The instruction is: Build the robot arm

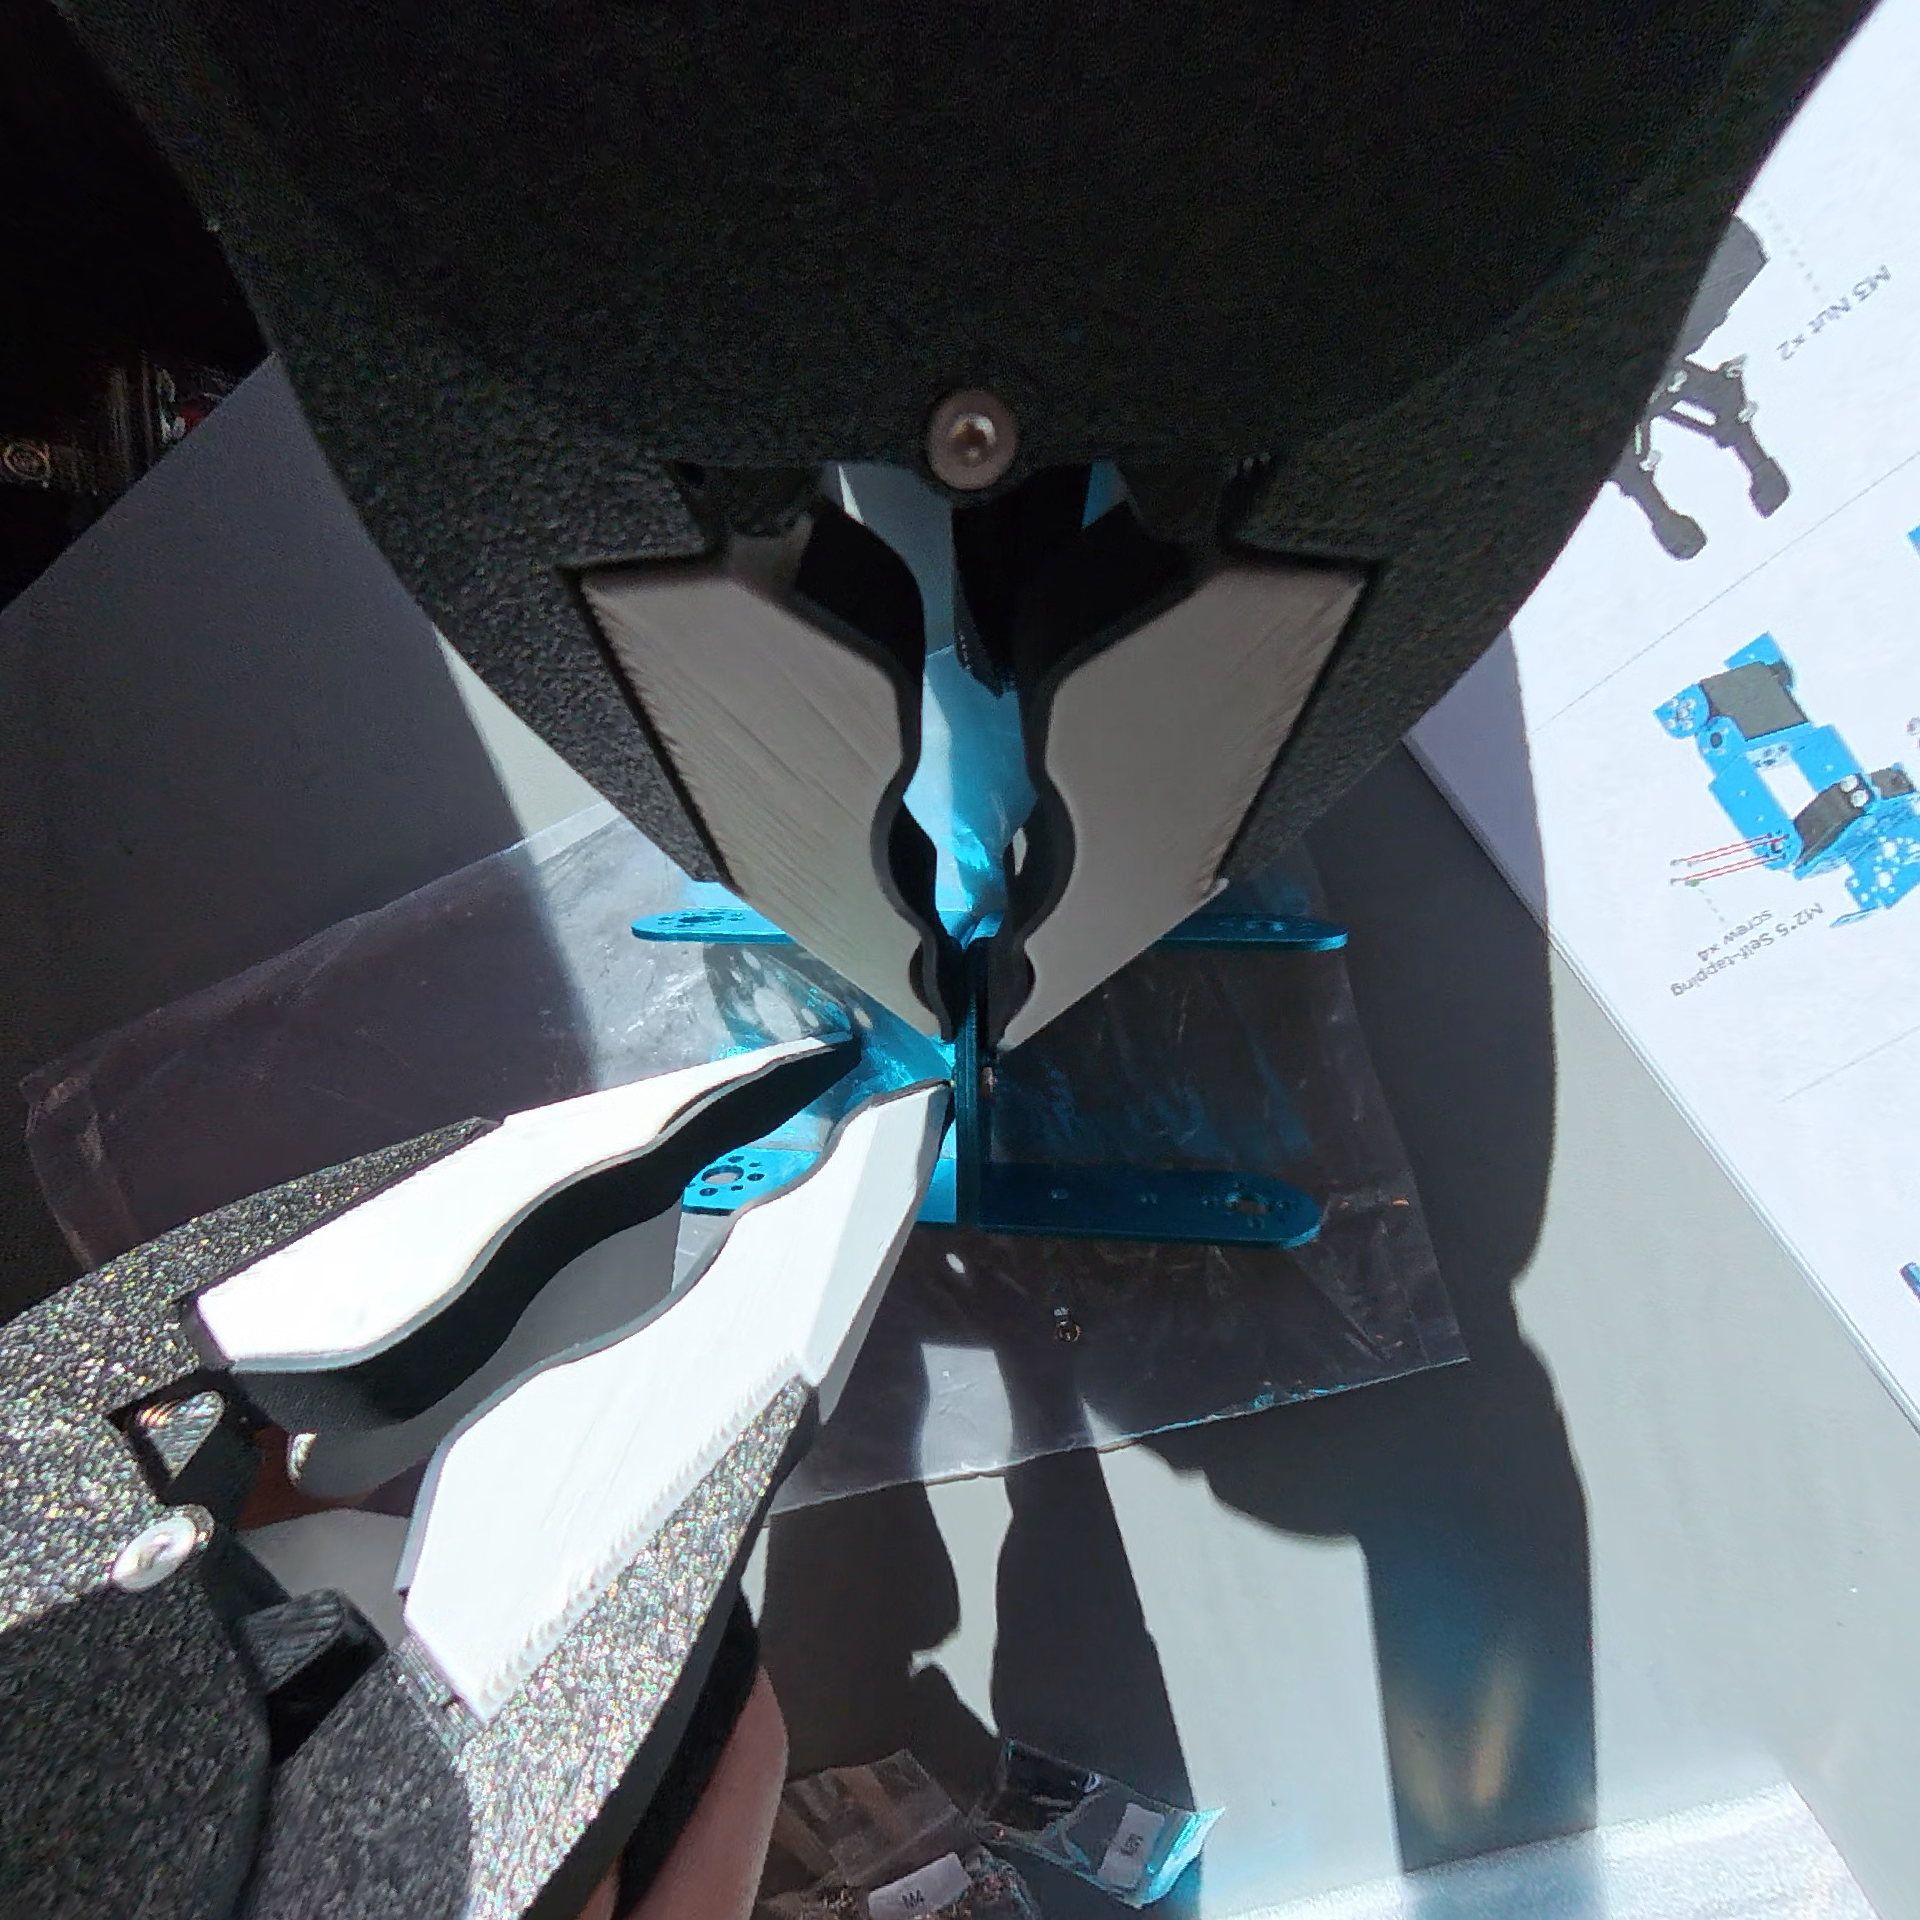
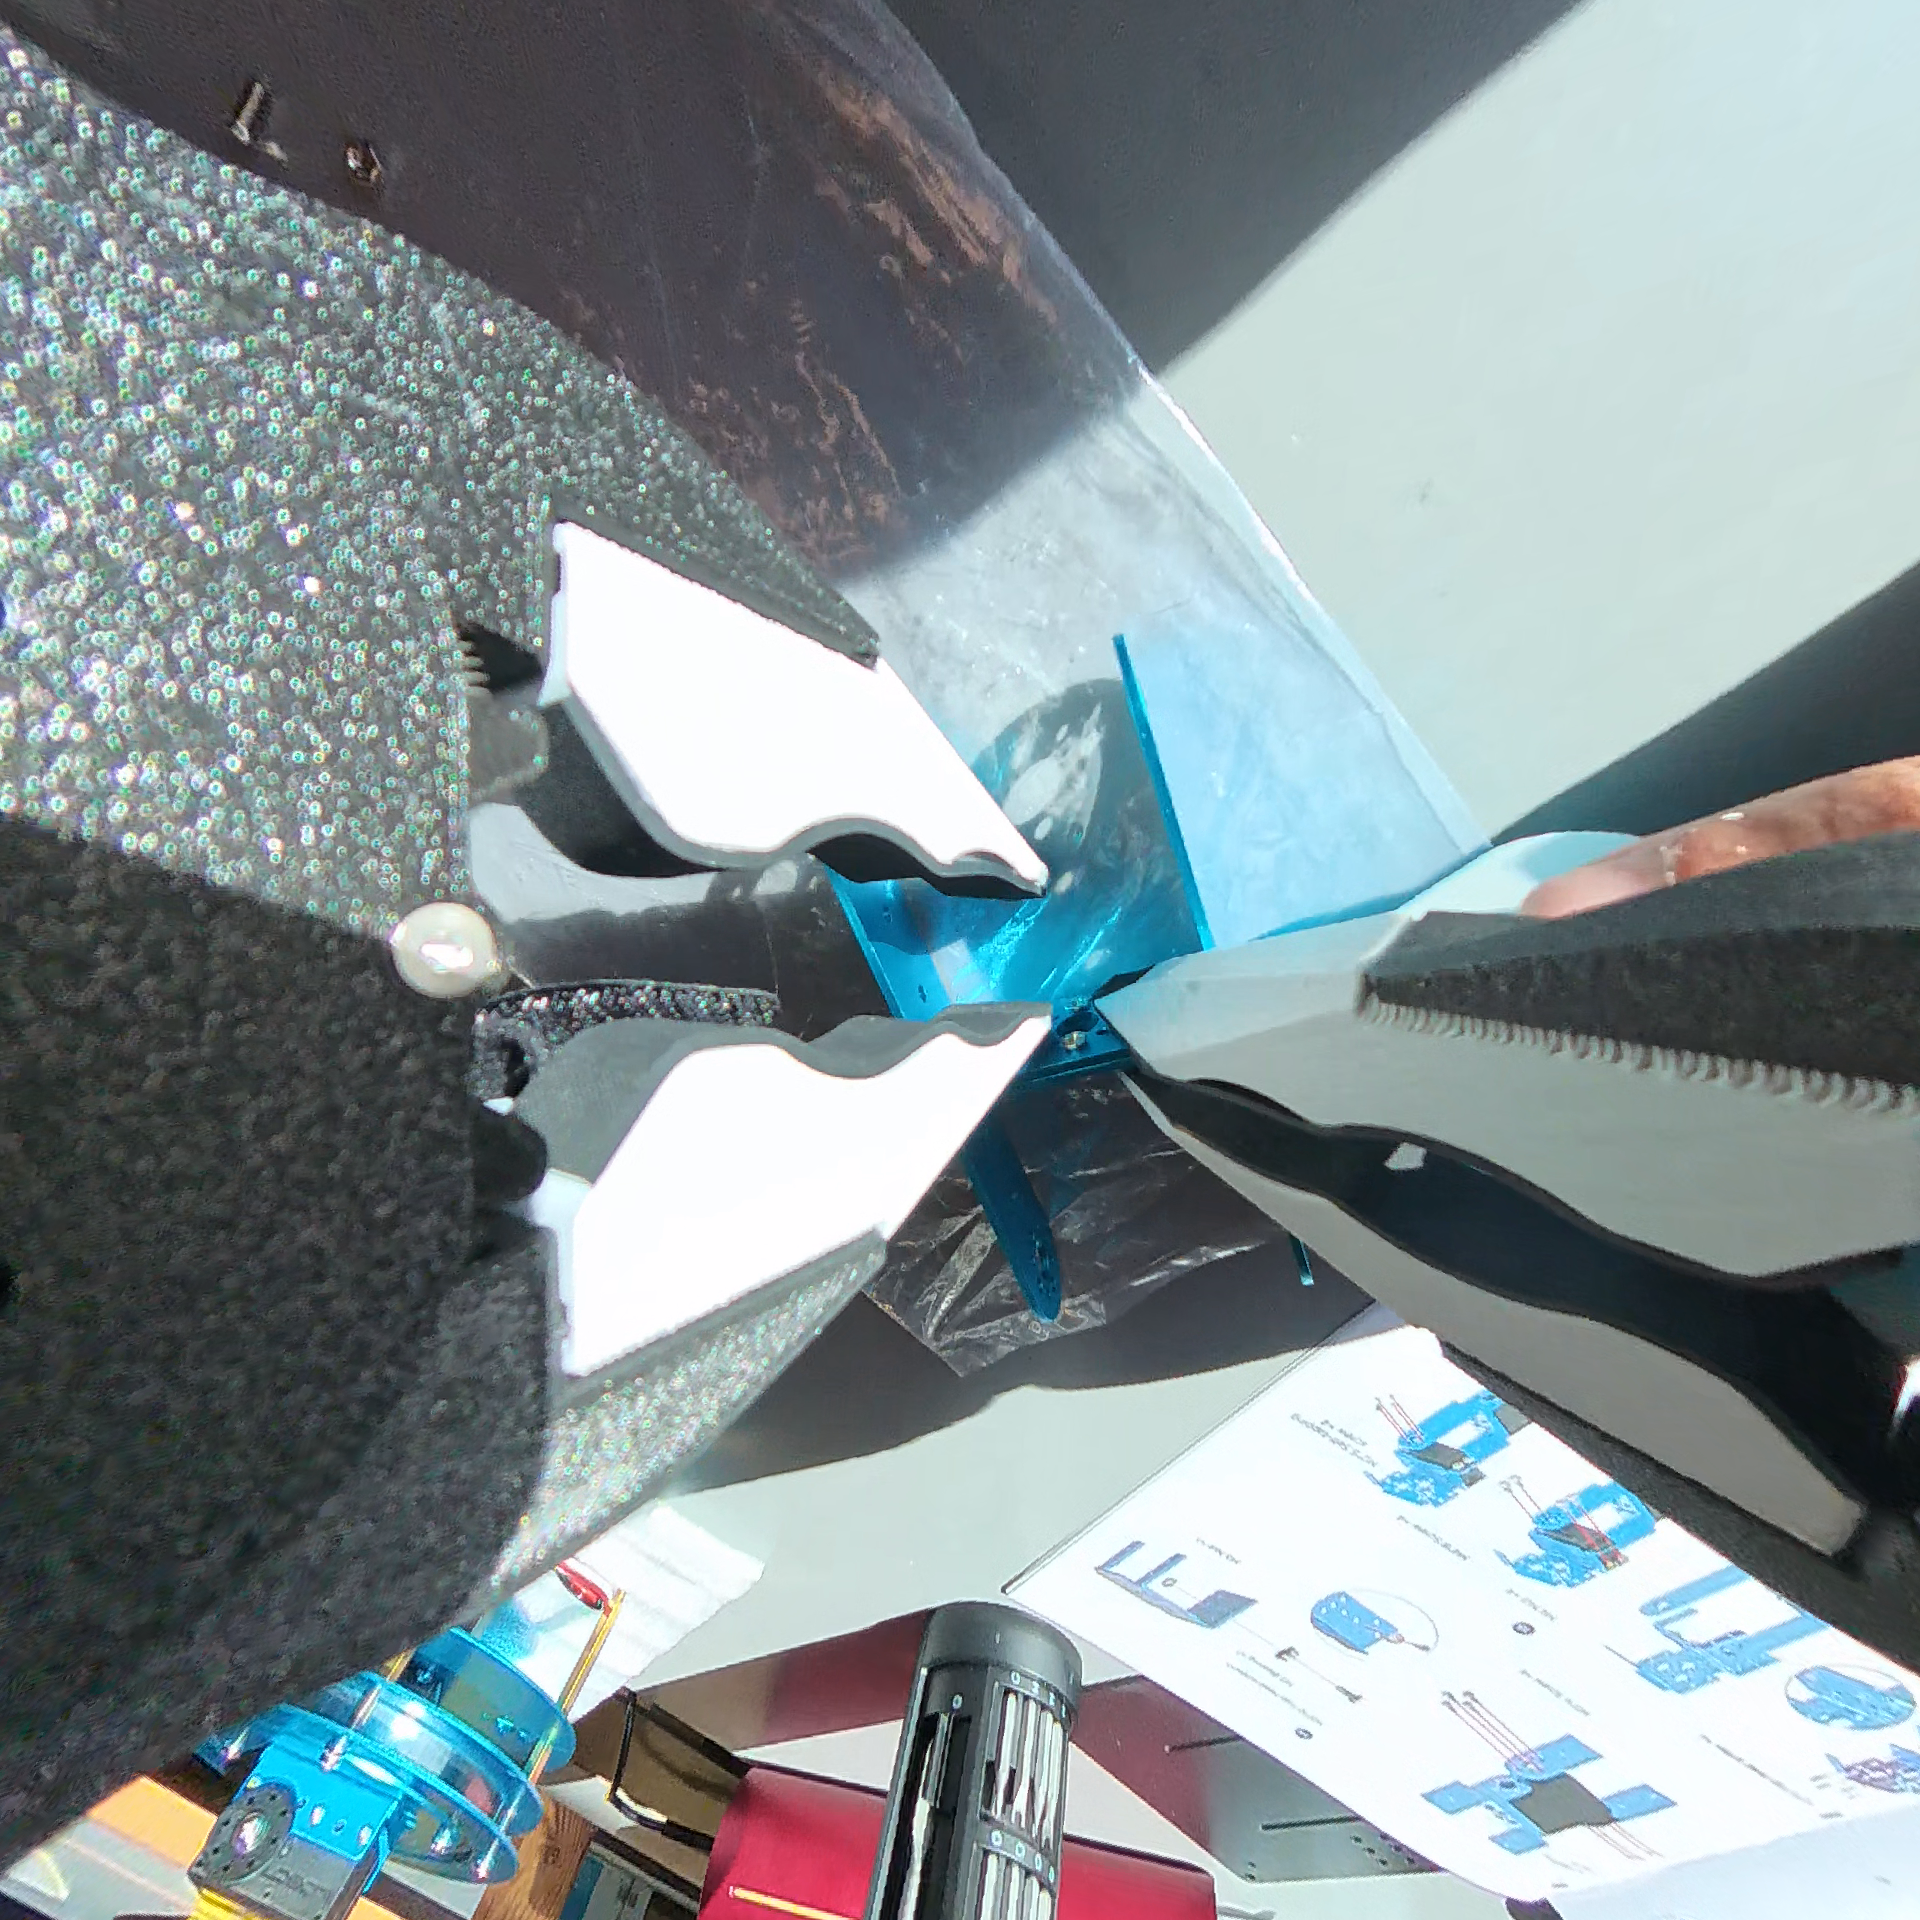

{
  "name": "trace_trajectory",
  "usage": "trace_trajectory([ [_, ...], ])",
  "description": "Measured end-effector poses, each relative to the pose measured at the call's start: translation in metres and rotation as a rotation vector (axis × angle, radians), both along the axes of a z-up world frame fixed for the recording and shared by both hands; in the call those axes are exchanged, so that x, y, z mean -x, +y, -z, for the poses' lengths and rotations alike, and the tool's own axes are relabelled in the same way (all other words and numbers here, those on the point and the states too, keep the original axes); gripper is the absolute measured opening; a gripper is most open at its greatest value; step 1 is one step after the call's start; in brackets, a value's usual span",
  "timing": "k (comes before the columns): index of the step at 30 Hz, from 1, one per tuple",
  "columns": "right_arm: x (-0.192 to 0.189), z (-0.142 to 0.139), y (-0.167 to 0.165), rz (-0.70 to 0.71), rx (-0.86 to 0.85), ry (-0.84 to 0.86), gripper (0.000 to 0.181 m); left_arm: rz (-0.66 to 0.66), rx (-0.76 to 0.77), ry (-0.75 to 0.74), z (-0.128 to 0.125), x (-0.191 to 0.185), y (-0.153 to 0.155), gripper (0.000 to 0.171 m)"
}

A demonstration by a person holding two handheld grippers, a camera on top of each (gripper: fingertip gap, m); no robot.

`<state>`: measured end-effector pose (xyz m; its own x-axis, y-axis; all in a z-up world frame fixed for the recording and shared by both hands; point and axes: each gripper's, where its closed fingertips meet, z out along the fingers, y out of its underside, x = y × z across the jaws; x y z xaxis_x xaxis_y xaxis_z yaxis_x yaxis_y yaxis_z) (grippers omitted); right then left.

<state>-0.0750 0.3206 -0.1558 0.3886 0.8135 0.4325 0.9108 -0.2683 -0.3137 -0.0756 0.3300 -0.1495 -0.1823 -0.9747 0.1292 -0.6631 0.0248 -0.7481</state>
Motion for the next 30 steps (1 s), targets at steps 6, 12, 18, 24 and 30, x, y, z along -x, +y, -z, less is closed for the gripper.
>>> trace_trajectory([
  [6,-0.003,0.0,-0.005,-0.013,0.004,-0.039,0.019,0.004,-0.001,0.006,0.0,0.0,-0.001,0.004],
  [12,-0.002,0.0,-0.004,-0.004,0.028,0.014,0.021,0.009,0.003,0.013,0.0,0.0,-0.002,0.004],
  [18,-0.004,-0.003,-0.006,-0.014,0.012,0.007,0.017,-0.027,0.034,0.013,-0.004,-0.001,-0.007,0.003],
  [24,-0.005,-0.013,-0.038,-0.016,0.051,0.044,0.014,-0.063,0.067,-0.019,-0.011,-0.002,-0.042,0.003],
  [30,-0.015,-0.019,-0.075,0.041,0.06,0.11,0.016,-0.137,0.026,-0.082,-0.018,-0.014,-0.077,0.003],
])
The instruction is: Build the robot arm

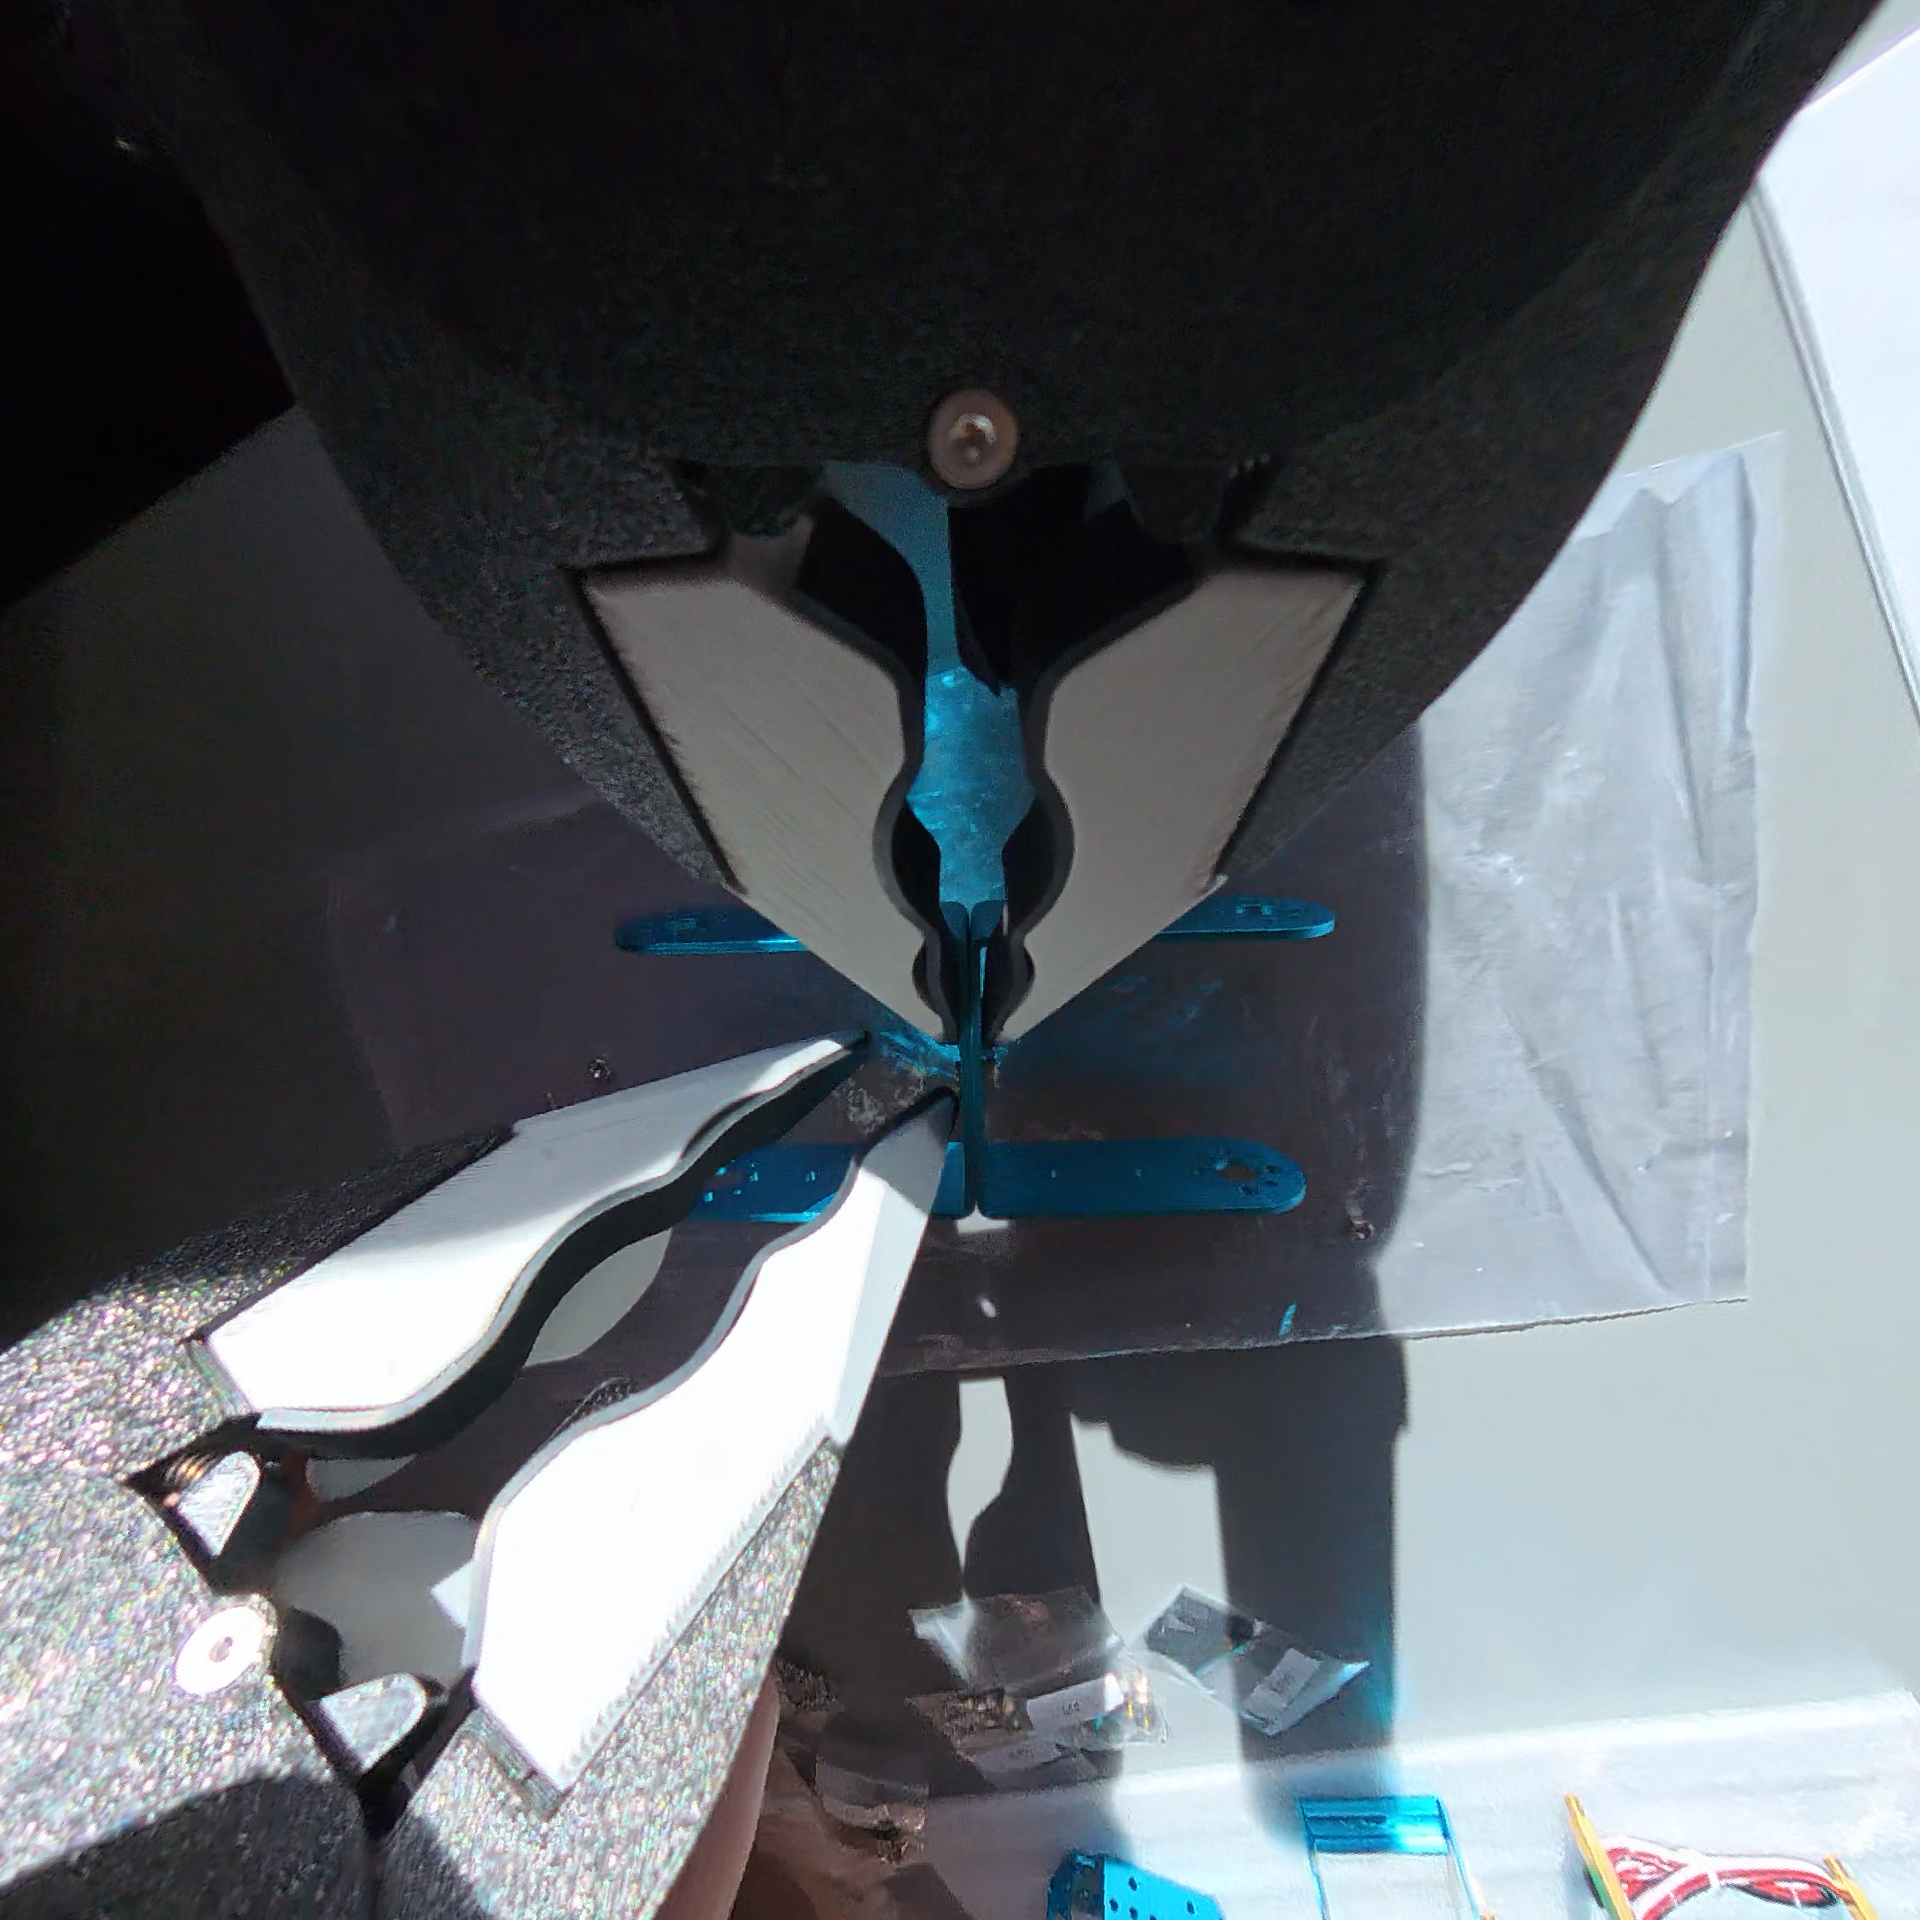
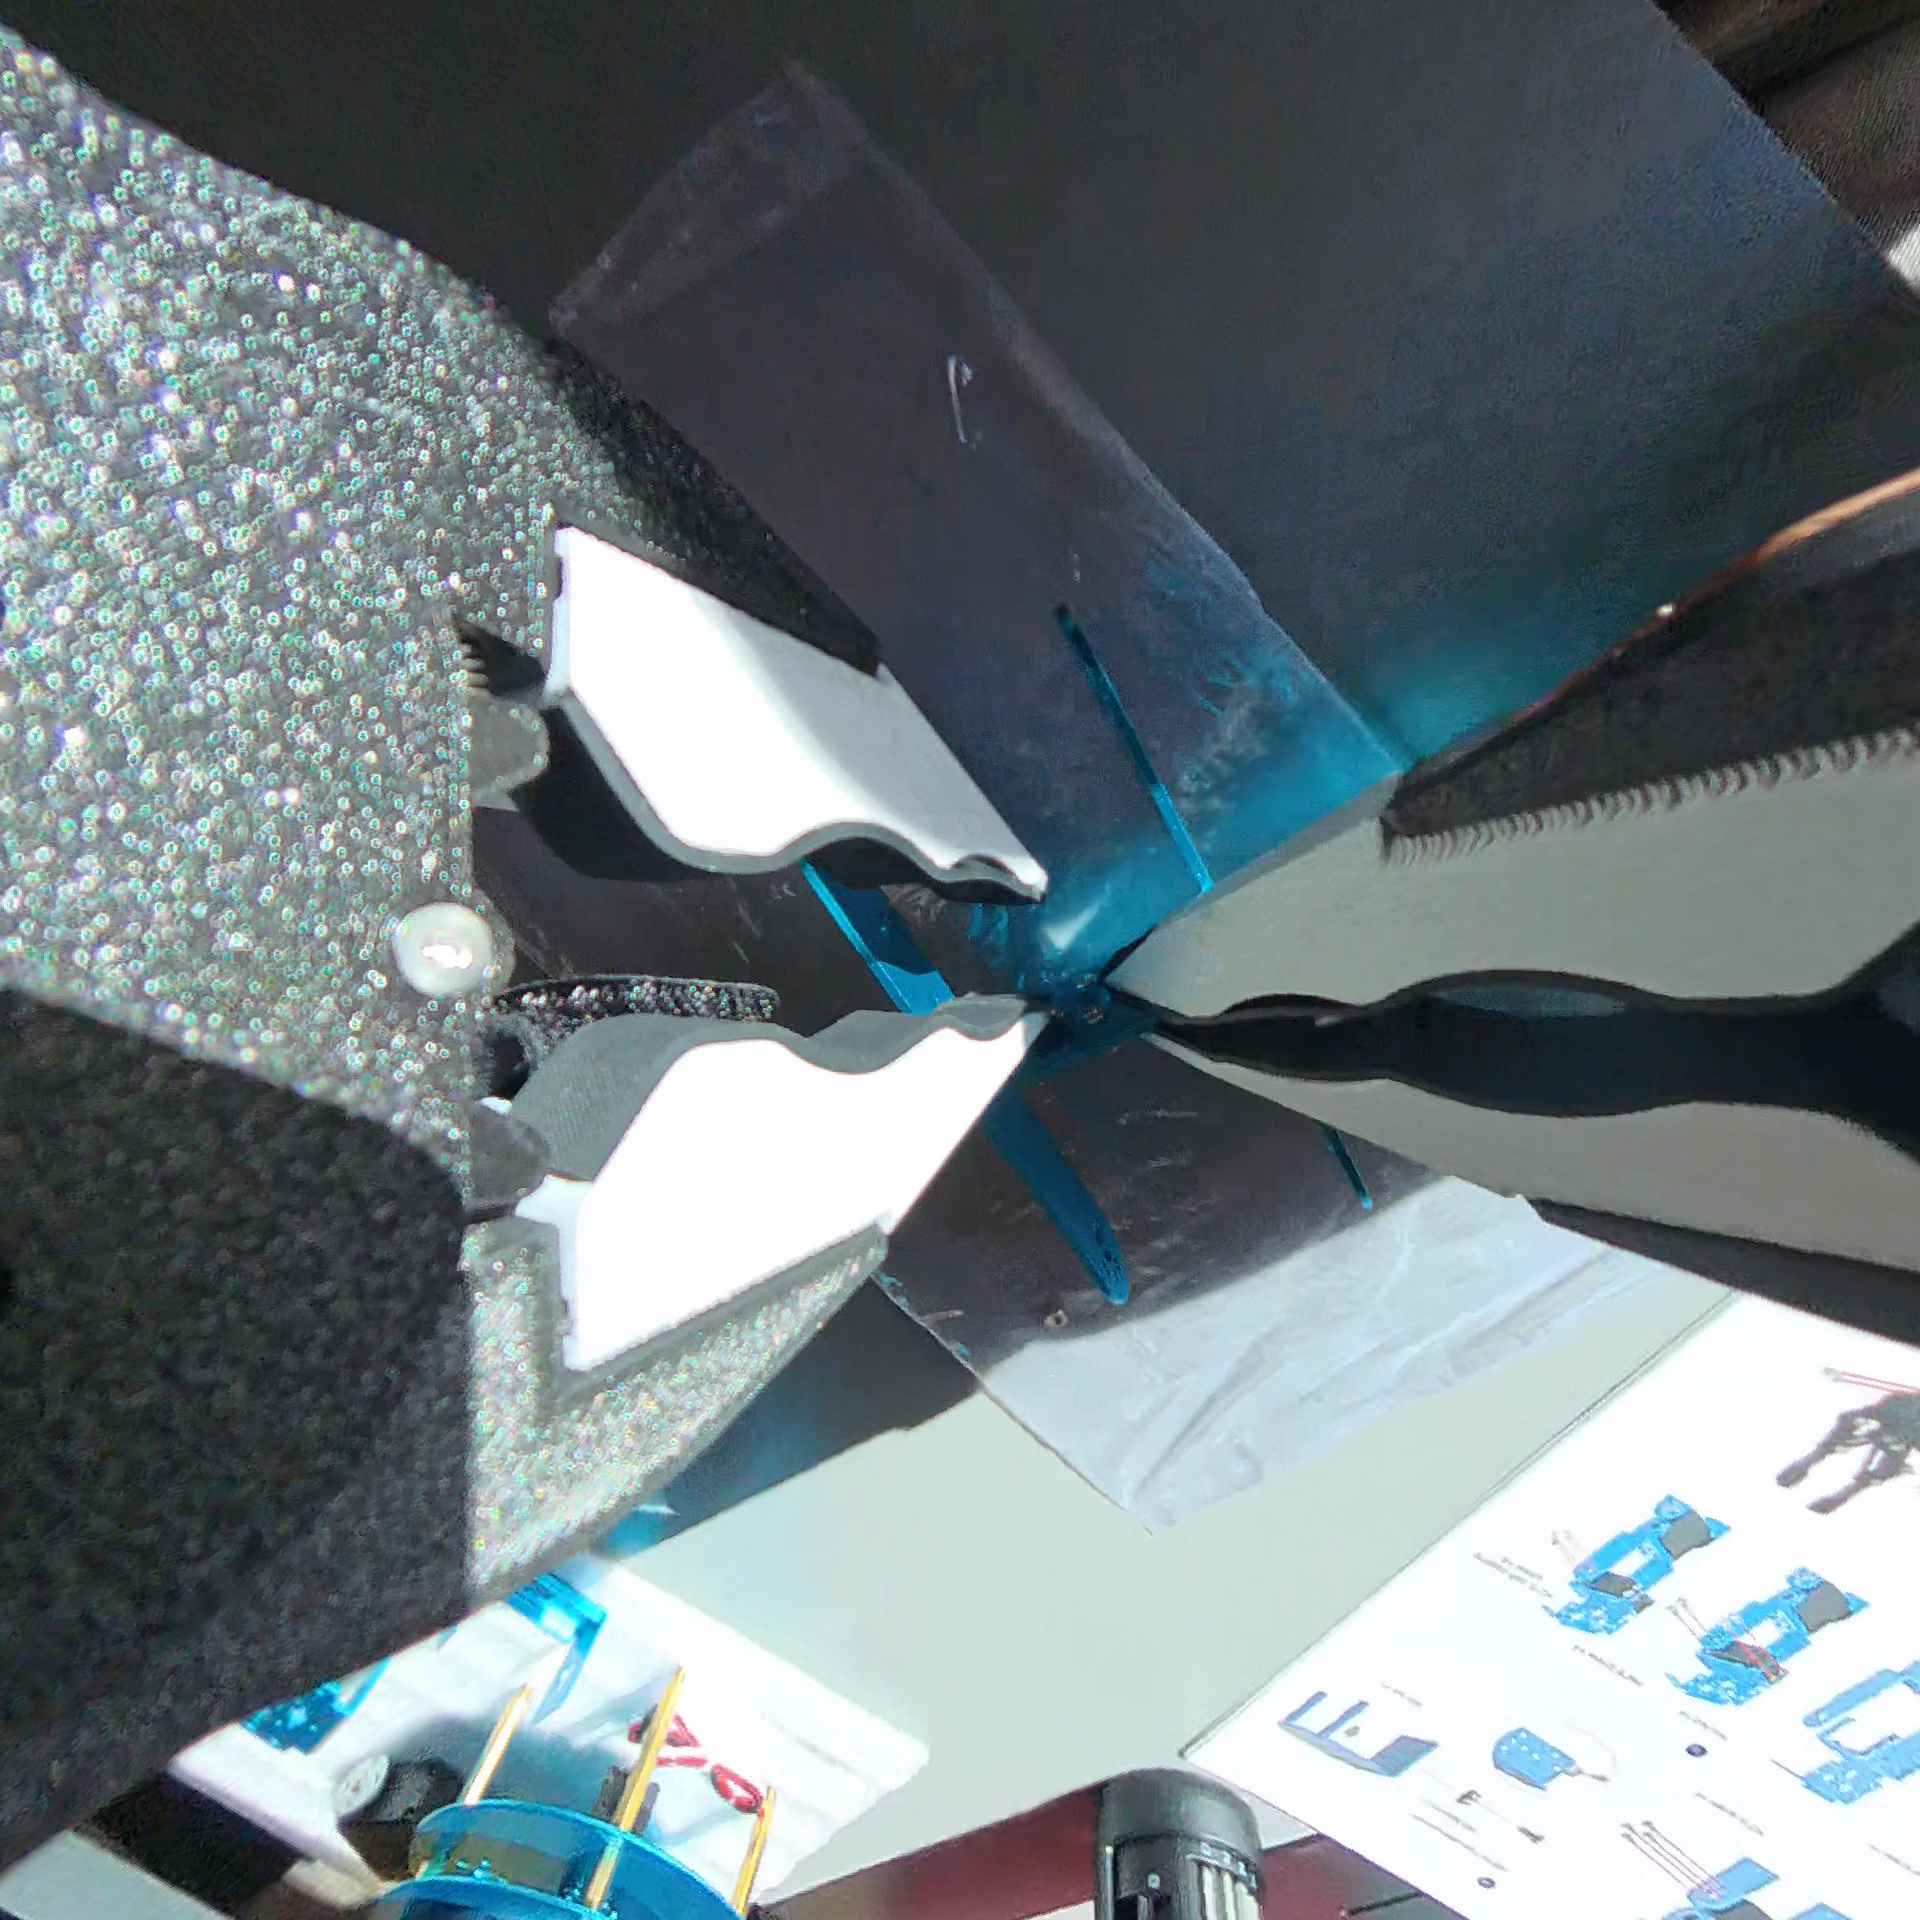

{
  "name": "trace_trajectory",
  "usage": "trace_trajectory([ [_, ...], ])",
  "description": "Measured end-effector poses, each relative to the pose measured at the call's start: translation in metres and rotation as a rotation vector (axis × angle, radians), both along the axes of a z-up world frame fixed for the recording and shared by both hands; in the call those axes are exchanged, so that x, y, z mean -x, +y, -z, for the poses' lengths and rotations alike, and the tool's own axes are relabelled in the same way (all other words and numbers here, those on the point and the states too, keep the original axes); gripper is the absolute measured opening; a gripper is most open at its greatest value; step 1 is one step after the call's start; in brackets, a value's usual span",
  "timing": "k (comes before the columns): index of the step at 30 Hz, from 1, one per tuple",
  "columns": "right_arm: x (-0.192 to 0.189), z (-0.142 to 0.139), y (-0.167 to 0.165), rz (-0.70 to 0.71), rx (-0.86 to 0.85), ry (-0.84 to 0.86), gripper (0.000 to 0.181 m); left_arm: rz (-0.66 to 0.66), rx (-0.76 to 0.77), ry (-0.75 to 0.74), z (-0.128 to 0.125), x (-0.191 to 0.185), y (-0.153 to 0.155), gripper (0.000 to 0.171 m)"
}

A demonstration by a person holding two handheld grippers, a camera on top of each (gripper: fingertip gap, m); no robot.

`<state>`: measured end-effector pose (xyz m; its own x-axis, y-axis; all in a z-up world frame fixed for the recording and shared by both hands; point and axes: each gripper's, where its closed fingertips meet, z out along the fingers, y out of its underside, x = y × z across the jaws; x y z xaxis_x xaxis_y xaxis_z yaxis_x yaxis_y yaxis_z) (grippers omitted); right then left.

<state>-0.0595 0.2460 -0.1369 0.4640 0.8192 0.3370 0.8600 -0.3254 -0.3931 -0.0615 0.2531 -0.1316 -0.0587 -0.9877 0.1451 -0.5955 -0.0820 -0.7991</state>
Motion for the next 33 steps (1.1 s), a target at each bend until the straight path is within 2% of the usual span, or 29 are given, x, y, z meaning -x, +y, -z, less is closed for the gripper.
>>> trace_trajectory([
  [3,-0.007,0.004,-0.011,0.025,0.012,0.033,0.022,-0.04,-0.018,-0.018,0.001,-0.006,-0.01,0.003],
  [6,-0.012,0.013,-0.018,0.037,0.052,0.067,0.022,-0.01,0.027,0.007,0.009,-0.01,-0.025,0.01],
  [10,-0.016,0.019,-0.018,0.049,0.06,0.094,0.028,0.018,0.099,-0.084,-0.009,-0.013,-0.038,0.013],
  [12,-0.018,0.02,-0.019,0.047,0.067,0.107,0.028,0.018,0.088,-0.069,-0.01,-0.01,-0.036,0.024],
  [15,-0.019,0.017,-0.02,0.038,0.067,0.136,0.028,0.038,0.032,-0.078,-0.015,0.005,-0.017,0.025],
  [19,-0.024,0.008,-0.022,0.045,0.054,0.185,0.027,0.221,0.064,-0.141,-0.032,0.025,0.011,0.024],
  [22,-0.025,0.009,-0.027,0.051,0.079,0.228,0.025,0.315,-0.054,-0.115,-0.024,0.024,0.043,0.025],
  [24,-0.025,0.016,-0.029,0.046,0.092,0.221,0.024,0.461,-0.079,-0.071,-0.011,0.025,0.041,0.025],
  [27,-0.018,0.02,-0.028,0.016,0.098,0.221,0.021,0.587,-0.119,0.01,0.011,0.021,0.038,0.025],
  [29,-0.015,0.021,-0.025,0.001,0.109,0.215,0.021,0.64,-0.143,0.035,0.019,0.016,0.033,0.025],
  [33,-0.012,0.022,-0.019,-0.017,0.122,0.218,0.018,0.666,-0.201,0.055,0.026,0.005,0.031,0.024],
])
